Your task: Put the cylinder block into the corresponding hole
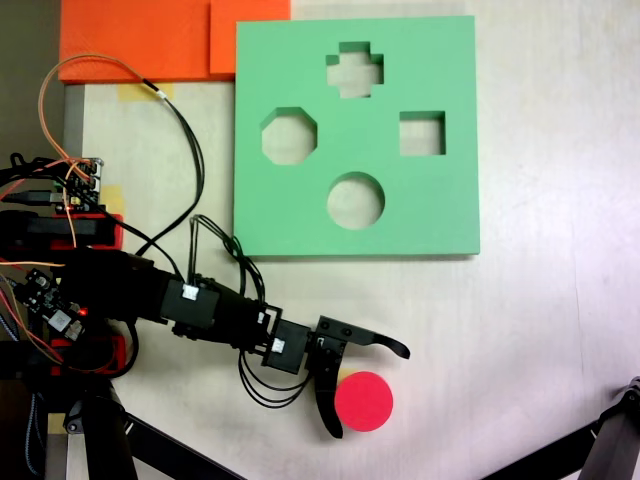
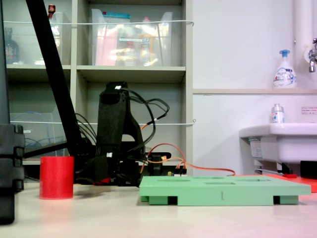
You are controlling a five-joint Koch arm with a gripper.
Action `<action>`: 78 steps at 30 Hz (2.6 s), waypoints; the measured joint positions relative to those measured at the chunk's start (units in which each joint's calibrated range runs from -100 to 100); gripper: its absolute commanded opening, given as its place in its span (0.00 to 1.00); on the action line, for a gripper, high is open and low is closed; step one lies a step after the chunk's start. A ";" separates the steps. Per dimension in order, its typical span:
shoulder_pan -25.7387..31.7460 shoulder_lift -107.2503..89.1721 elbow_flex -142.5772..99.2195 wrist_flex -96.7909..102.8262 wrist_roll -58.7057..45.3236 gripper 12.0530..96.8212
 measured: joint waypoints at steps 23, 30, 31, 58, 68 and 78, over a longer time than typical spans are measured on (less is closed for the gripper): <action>0.54 0.27 -1.08 -0.59 0.00 0.69; 0.05 0.27 0.20 -0.59 0.00 0.69; 0.00 0.27 1.27 -0.59 0.00 0.69; 0.93 -0.96 2.74 -3.23 0.00 0.31; 1.22 -5.47 -1.37 -3.52 0.00 0.31; 2.00 -48.56 -9.51 -18.31 0.10 0.31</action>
